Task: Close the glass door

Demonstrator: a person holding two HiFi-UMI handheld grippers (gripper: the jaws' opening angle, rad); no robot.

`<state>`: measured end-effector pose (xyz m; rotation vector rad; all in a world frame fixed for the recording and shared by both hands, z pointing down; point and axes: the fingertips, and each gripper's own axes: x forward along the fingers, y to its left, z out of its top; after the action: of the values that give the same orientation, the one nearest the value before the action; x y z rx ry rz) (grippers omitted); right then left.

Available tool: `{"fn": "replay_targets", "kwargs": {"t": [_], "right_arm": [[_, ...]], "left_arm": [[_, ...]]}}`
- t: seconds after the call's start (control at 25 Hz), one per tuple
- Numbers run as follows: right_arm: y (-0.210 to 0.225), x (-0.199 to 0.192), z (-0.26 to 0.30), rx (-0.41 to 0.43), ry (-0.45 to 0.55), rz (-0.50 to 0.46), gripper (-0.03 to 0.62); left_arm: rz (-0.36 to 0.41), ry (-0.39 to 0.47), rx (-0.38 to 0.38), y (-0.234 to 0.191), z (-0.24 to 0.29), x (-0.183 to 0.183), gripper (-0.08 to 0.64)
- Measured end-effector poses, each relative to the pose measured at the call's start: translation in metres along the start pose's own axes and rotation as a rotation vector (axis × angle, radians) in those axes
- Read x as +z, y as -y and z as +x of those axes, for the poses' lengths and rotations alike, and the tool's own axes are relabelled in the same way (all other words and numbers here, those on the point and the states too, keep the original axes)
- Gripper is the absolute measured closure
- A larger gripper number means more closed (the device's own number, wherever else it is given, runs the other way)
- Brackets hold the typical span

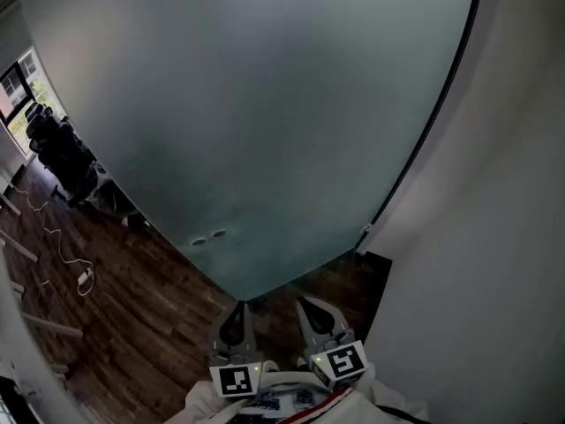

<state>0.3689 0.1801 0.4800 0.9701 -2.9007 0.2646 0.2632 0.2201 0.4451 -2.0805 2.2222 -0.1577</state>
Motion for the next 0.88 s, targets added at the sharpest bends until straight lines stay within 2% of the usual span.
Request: {"fn": "replay_targets", "kwargs": {"t": [0.16, 0.88], "right_arm": [[0.004, 0.014, 0.0, -0.016, 0.055, -0.006, 0.588], [0.016, -0.006, -0.016, -0.045, 0.045, 0.025, 0.588]], "left_arm": [[0.002, 0.0, 0.005, 0.002, 0.002, -0.001, 0.557], [-0.018, -0.029, -0.009, 0.026, 0.001, -0.007, 0.557]]}}
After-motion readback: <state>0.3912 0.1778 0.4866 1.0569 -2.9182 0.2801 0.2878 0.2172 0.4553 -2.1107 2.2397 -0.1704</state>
